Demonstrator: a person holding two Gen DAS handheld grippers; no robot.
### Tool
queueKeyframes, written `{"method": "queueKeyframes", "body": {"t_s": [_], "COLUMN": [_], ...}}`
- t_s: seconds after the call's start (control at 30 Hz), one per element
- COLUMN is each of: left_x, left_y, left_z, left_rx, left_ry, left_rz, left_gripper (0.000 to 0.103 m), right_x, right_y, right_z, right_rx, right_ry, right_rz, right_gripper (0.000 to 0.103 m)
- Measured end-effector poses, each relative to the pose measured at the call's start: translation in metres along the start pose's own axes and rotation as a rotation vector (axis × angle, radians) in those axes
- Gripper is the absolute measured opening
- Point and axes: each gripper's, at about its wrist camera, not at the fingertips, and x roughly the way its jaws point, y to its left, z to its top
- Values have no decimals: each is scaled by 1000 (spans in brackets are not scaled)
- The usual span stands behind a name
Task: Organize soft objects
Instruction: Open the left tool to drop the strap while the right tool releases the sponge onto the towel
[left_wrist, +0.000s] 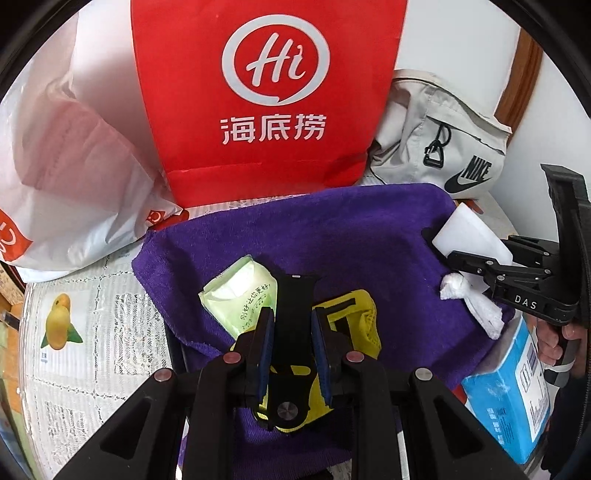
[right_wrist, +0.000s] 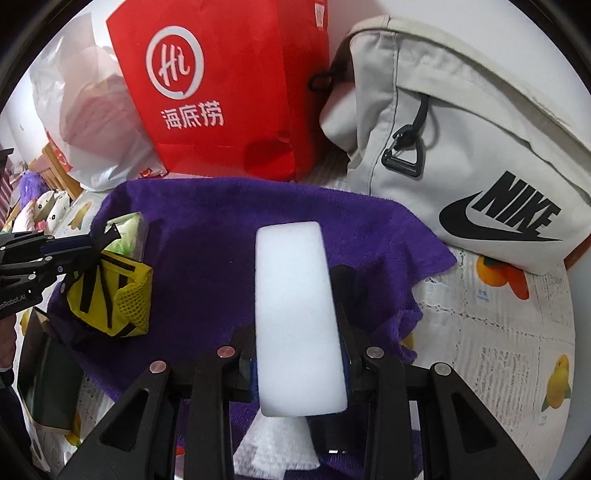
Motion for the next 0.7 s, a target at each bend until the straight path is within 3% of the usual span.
{"method": "queueKeyframes", "body": {"t_s": [0.07,0.2,0.47,0.7], "left_x": [2,5,-6,-38], "left_y": [0,2,4,7], "left_z": [1,2,-2,-17], "left_rx": [0,-9,-11,-45], "left_ry": [4,9,7,-21], "left_rz": [4,11,34,43], "left_gripper": [21,21,34,42], "right_x": [2,1,-19,-66], "right_y": [0,3,8,15], "right_z": [1,0,-3,-20], "right_rx": [-2,-17,-24,20], "right_ry": [6,-1,-39,-110], "right_rz": [-5,0,-6,-4], "right_gripper": [33,56,57,58]}}
